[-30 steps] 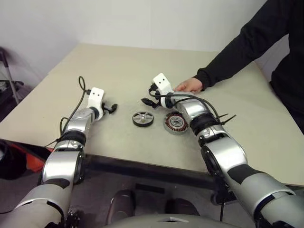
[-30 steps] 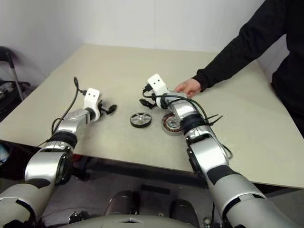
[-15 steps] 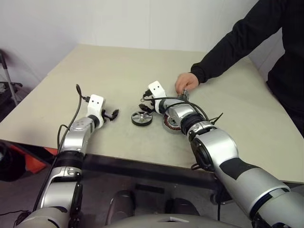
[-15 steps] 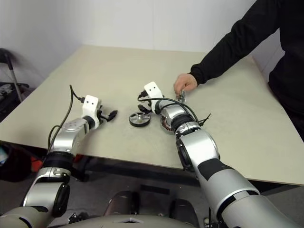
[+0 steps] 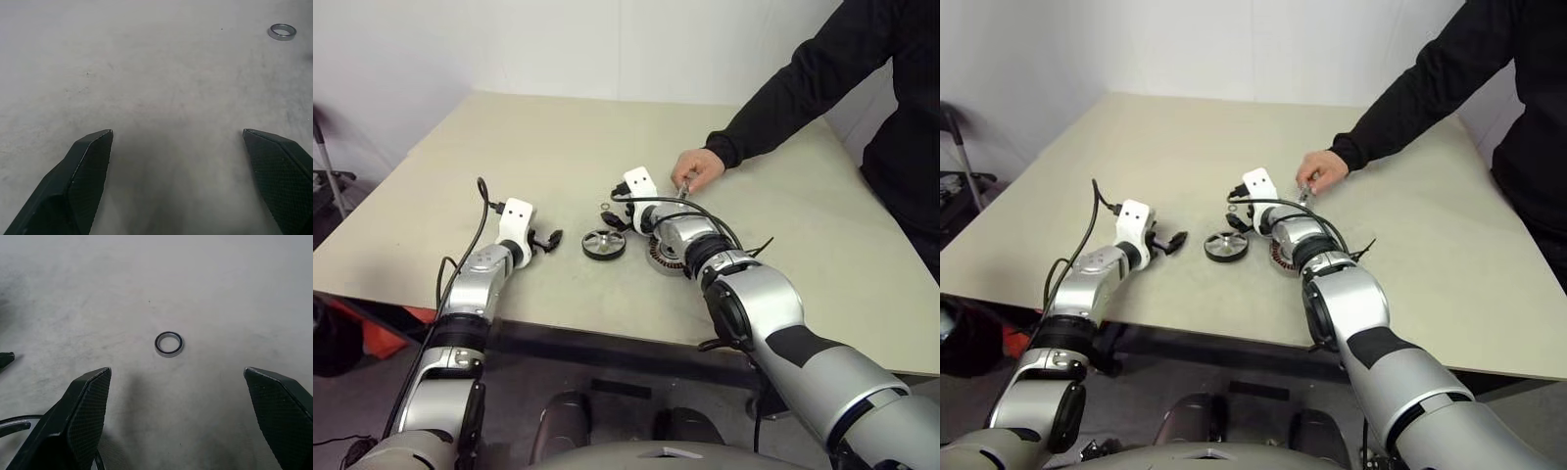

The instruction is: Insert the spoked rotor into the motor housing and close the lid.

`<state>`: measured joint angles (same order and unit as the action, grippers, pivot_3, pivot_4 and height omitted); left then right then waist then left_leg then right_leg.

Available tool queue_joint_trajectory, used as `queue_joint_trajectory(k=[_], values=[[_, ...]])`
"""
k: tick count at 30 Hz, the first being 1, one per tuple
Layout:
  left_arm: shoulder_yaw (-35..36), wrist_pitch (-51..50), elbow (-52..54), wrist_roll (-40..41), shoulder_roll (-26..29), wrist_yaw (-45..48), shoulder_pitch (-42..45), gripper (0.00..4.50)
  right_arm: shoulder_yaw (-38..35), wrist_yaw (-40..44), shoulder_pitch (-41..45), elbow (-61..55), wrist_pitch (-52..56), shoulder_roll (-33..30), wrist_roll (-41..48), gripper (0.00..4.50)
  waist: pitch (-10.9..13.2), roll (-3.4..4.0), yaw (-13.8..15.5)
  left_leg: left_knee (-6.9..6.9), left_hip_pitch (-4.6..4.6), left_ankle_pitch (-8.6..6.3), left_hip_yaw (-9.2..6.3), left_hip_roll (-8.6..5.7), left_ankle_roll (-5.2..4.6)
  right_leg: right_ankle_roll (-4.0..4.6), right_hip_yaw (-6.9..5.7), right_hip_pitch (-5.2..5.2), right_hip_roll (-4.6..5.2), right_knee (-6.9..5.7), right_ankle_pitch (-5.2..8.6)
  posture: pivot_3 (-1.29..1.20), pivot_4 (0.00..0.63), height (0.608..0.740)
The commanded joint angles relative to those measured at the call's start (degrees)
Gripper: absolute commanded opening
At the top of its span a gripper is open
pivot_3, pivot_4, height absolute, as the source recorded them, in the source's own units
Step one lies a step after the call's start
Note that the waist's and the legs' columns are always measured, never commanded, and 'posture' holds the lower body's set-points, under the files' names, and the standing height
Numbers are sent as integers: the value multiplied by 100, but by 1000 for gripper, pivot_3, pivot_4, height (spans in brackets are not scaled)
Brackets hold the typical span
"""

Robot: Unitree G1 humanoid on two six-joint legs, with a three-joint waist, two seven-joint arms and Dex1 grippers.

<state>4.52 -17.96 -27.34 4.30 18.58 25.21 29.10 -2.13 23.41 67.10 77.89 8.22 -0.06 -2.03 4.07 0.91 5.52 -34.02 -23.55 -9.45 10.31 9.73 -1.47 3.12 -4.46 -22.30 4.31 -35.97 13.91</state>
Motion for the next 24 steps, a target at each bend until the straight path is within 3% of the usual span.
queue_joint_trajectory(k=[1, 9, 13, 18, 24], values=[[18, 212, -322, 89, -92, 13, 468, 4500, -121, 28, 333, -159, 1, -122, 25, 4444, 0, 0, 9, 0, 0, 0, 0, -1, 0, 0, 0, 1, 0, 0, 0, 0, 0, 740], [-220, 1143, -2660, -205, -453, 170, 2055, 4500, -187, 692, 641, -774, 149, -271, 242, 4444, 5, 3, 18, -4, -8, 0, 0, -1, -1, 0, 0, -5, 0, 1, -1, 0, 0, 740], [-350, 1601, -3948, -441, -797, 85, 2919, 4500, -100, 1279, 200, -2607, 854, -485, 547, 4444, 12, -1, 42, -7, -24, -2, -1, -2, -10, -3, 0, -16, 0, 4, -3, 0, 0, 740], [-469, 1796, -4614, -695, -1121, 39, 3324, 4500, 43, 1294, -655, -4679, 1945, -716, 712, 4444, 9, -6, 96, -18, -18, -26, -1, -3, -85, -25, -3, 1, 3, 10, -16, 0, 0, 740], [-588, 1823, -4847, -971, -1329, -26, 3388, 4500, 117, 1021, -1365, -5601, 2460, -955, 715, 4444, 12, -8, 192, -17, -18, -30, -1, -2, -69, -5, -5, -3, 4, 7, -5, 0, 0, 740]])
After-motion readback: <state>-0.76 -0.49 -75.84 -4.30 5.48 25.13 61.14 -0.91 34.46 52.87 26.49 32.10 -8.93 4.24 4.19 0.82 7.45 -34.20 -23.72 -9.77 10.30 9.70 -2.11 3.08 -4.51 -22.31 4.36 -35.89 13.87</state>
